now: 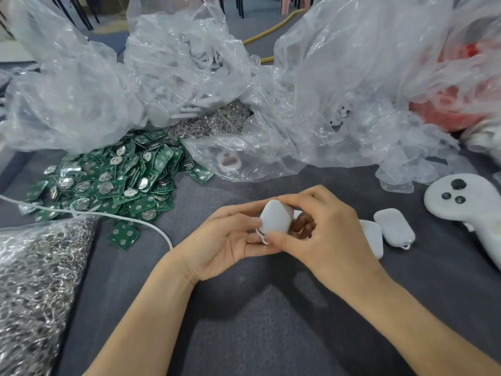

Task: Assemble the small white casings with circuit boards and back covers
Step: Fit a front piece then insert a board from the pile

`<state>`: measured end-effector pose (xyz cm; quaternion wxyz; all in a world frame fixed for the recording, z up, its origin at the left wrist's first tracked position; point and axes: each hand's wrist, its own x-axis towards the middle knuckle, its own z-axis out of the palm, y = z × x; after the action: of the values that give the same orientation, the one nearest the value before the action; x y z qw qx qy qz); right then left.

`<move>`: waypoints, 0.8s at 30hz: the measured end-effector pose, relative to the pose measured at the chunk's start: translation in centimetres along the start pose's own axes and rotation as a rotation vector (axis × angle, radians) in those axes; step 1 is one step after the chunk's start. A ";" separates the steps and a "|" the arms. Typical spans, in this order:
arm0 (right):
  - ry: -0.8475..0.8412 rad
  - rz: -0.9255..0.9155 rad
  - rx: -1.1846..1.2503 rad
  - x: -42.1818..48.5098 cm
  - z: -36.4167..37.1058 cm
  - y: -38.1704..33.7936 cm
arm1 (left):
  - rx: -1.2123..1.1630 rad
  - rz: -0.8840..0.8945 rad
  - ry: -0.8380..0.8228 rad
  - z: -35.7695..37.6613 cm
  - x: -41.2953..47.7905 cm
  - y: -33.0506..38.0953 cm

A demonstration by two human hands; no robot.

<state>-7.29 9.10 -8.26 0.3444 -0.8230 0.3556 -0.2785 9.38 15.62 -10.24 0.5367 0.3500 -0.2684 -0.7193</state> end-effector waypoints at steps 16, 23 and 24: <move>-0.055 -0.118 -0.161 -0.1 -0.7 -0.2 | 0.048 0.057 -0.039 0.4 -0.2 -0.5; -0.077 -0.083 -0.145 0.1 -0.7 0.1 | 0.096 0.129 0.027 1.0 -0.1 -0.9; -0.077 -0.079 -0.141 0.1 -0.7 0.1 | 0.110 0.141 0.036 1.1 -0.1 -1.0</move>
<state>-7.77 8.75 -7.88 0.2879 -0.8688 0.3278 -0.2344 7.95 16.05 -10.30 0.5706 0.3721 -0.3217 -0.6576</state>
